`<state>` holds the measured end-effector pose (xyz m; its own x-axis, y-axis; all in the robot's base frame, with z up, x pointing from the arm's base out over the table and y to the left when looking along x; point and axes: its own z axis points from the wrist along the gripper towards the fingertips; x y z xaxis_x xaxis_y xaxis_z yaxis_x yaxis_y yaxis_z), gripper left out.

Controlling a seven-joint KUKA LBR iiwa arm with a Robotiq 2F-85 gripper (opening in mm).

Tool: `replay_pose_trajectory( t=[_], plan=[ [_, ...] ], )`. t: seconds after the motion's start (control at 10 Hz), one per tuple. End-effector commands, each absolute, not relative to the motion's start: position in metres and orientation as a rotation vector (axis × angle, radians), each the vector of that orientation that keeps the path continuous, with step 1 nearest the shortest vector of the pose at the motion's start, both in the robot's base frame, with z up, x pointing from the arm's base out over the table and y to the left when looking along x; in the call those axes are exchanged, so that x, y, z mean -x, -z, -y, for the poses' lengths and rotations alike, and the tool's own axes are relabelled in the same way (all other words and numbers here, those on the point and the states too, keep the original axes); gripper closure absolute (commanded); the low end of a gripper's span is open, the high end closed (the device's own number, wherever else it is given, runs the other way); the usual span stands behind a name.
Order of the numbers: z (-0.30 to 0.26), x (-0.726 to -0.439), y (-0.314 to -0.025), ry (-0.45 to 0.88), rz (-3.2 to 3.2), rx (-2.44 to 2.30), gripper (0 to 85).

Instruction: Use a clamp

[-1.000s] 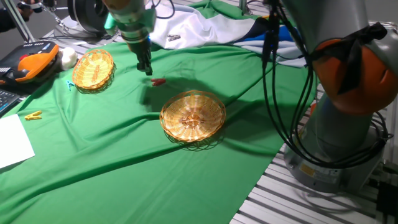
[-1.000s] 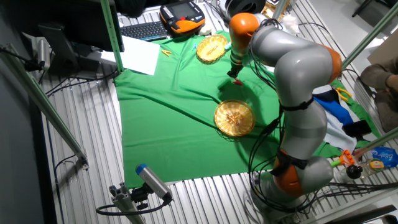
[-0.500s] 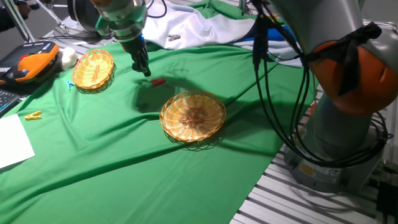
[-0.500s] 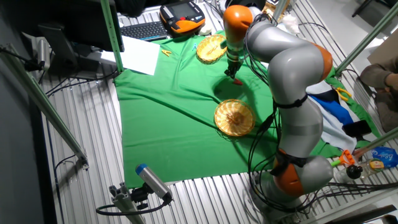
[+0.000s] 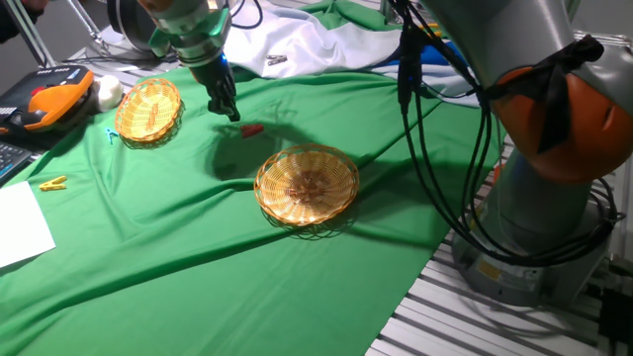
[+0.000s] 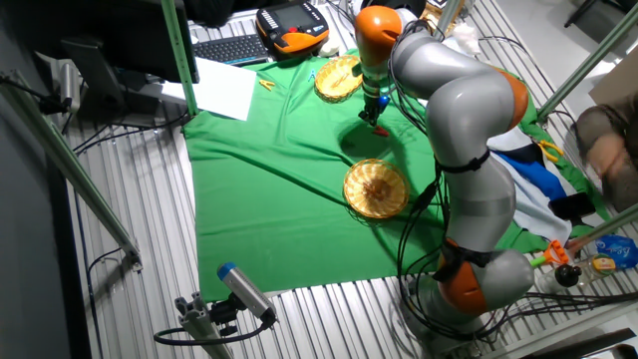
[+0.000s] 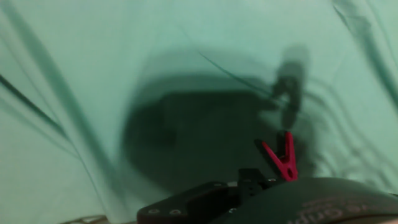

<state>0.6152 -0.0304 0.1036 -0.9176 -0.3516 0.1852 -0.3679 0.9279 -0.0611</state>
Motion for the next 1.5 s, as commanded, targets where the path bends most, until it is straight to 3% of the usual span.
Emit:
replay_pose_trajectory(
  t=[0.0,0.2,0.3,0.5,1.4],
  plan=[
    [0.030,-0.615,-0.104,-0.158,2.908,-0.544,85.0],
    [0.038,-0.626,-0.092,-0.174,2.902,-0.603,85.0],
    [0.048,-0.636,-0.078,-0.172,2.902,-0.622,68.0],
    [0.066,-0.647,-0.058,-0.164,2.917,-0.647,68.0],
    [0.114,-0.623,-0.047,-0.178,2.916,-0.646,68.0]
  ],
)
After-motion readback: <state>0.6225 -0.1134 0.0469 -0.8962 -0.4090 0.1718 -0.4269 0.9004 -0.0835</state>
